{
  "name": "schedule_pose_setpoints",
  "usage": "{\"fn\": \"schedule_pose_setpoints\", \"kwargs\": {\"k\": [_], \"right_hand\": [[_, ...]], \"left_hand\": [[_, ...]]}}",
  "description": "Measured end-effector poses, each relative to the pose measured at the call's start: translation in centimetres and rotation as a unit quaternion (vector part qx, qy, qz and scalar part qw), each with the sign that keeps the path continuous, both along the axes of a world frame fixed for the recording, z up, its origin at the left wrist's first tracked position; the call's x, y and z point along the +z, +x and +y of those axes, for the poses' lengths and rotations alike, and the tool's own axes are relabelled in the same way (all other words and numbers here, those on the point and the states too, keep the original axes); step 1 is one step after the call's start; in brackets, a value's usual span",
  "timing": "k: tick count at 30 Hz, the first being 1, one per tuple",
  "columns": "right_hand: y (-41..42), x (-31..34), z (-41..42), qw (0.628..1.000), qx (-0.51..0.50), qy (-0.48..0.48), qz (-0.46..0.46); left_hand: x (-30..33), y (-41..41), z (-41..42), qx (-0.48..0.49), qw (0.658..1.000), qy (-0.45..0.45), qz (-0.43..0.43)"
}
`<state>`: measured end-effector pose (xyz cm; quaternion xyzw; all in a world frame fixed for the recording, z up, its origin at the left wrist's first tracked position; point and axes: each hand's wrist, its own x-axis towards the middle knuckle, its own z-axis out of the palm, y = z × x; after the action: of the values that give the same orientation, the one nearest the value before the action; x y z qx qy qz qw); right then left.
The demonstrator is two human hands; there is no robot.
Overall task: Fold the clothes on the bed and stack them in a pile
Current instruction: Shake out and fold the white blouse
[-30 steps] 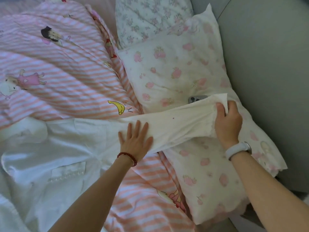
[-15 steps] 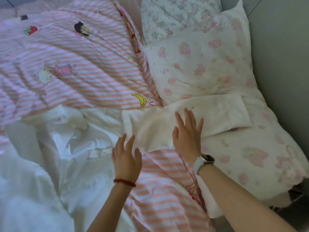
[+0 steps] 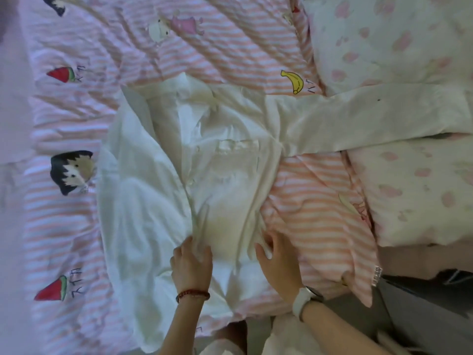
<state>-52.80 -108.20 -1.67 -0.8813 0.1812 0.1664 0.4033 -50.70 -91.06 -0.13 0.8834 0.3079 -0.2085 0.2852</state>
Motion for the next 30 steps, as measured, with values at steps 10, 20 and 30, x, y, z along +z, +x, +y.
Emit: {"fn": "schedule_pose_setpoints", "kwargs": {"k": [10, 20, 30], "right_hand": [[-2.0, 0.2, -1.1, 0.992, -0.124, -0.023, 0.011], [-5.1, 1.4, -12.3, 0.975, -0.184, -0.118, 0.036], [-7.7, 0.5, -13.5, 0.974, -0.228, 0.018, 0.008]], "left_hand": [[0.9, -4.3, 1.6, -0.133, 0.97, -0.013, -0.202], [-0.8, -7.1, -3.5, 0.072, 0.987, -0.146, 0.001], [-2.8, -7.9, -6.7, 0.274, 0.932, -0.207, 0.113]]}}
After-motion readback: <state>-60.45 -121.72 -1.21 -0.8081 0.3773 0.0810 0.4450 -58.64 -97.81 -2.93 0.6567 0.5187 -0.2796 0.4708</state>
